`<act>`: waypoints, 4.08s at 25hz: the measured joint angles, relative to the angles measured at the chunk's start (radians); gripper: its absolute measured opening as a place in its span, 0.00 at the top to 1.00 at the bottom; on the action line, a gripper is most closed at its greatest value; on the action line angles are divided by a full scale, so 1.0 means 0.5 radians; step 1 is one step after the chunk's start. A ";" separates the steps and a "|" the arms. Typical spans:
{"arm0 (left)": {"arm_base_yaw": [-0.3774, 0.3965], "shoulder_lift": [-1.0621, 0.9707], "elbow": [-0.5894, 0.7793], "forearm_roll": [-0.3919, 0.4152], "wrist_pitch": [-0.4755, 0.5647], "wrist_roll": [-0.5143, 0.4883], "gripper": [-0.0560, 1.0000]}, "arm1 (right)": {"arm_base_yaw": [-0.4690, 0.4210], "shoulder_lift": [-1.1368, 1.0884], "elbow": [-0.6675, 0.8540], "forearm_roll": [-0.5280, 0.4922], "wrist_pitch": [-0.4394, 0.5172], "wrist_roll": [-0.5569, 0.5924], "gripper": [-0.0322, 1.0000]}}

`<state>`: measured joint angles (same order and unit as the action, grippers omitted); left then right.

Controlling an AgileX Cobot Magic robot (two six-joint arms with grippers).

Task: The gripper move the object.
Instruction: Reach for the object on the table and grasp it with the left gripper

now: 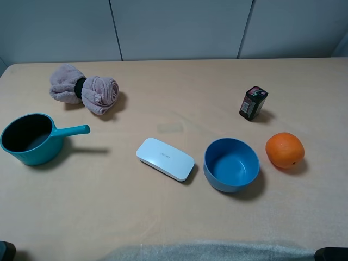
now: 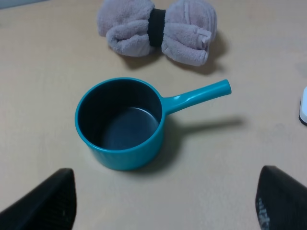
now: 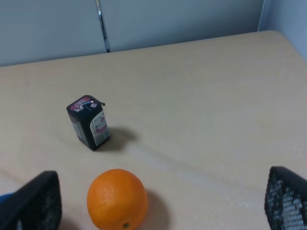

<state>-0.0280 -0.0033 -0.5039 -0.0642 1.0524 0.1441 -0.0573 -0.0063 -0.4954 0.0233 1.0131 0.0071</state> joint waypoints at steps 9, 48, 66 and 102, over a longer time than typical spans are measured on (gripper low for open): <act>0.000 0.284 -0.069 0.000 -0.004 0.000 0.22 | 0.000 0.000 0.000 0.000 0.000 0.000 0.32; -0.188 2.798 -0.733 -0.002 -1.008 -0.022 0.22 | 0.000 0.000 0.000 0.000 0.000 0.000 0.32; -1.095 3.586 -1.233 0.000 -0.941 0.945 0.22 | 0.000 0.000 0.000 0.000 0.000 0.000 0.32; -1.624 3.748 -1.358 0.157 -0.509 1.474 0.22 | 0.000 0.000 0.000 0.000 0.000 0.002 0.32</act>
<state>-0.8399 1.8710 -1.1831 0.0142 0.7980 0.8813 -0.0573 -0.0063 -0.4954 0.0233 1.0131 0.0081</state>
